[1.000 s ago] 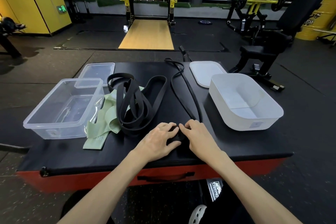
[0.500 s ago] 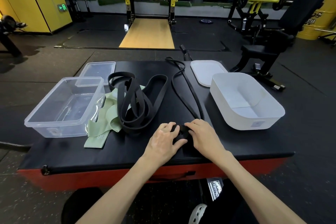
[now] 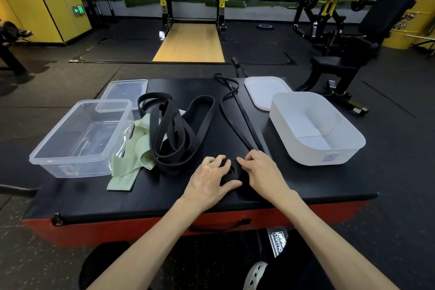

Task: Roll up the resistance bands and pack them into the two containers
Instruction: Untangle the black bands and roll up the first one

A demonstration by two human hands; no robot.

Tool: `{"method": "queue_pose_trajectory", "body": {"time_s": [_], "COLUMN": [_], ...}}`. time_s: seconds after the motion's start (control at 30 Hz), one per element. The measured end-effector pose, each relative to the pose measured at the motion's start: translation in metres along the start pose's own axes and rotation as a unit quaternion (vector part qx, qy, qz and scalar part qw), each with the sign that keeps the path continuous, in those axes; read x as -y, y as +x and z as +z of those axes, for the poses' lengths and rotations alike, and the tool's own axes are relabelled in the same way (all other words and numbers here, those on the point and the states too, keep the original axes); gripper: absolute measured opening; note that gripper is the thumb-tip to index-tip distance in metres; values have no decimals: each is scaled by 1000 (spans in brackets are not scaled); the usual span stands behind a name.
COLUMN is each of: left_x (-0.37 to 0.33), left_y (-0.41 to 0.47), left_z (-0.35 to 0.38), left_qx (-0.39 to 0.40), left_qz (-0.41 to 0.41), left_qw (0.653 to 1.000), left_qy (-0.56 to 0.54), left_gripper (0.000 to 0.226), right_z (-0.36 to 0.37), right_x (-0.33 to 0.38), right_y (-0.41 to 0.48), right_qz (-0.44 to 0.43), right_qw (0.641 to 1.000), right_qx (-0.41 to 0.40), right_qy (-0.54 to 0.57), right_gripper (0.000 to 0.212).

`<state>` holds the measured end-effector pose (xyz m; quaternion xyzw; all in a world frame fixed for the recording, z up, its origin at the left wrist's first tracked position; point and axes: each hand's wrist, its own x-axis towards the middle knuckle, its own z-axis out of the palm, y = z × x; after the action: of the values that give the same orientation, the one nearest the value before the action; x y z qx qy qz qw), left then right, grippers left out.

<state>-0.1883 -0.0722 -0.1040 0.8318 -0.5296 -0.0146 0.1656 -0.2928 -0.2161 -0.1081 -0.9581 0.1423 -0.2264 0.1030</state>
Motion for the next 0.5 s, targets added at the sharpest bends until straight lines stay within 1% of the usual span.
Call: {"method": "queue_pose_trajectory", "body": {"time_s": [0.13, 0.2, 0.3, 0.4, 0.5], "left_x": [11, 15, 13, 8, 4], "left_y": [7, 12, 13, 9, 7], "left_z": [-19, -24, -17, -4, 2], "left_qx": [78, 94, 63, 7, -22], "left_qz": [70, 90, 78, 36, 1], "left_qw": [993, 989, 993, 999, 1000], "left_qy": [50, 67, 56, 35, -3], "left_gripper": [65, 64, 64, 63, 61], "right_z": [1, 2, 1, 1, -2], "right_x": [-1, -1, 0, 0, 0], "right_y": [-1, -1, -2, -2, -2], "right_qz": [-6, -10, -22, -20, -25], "right_qw": [1000, 1000, 999, 999, 999], "right_qx": [2, 4, 18, 21, 39], "right_qy": [-4, -8, -16, -12, -21], "right_gripper": [38, 39, 35, 33, 30]}}
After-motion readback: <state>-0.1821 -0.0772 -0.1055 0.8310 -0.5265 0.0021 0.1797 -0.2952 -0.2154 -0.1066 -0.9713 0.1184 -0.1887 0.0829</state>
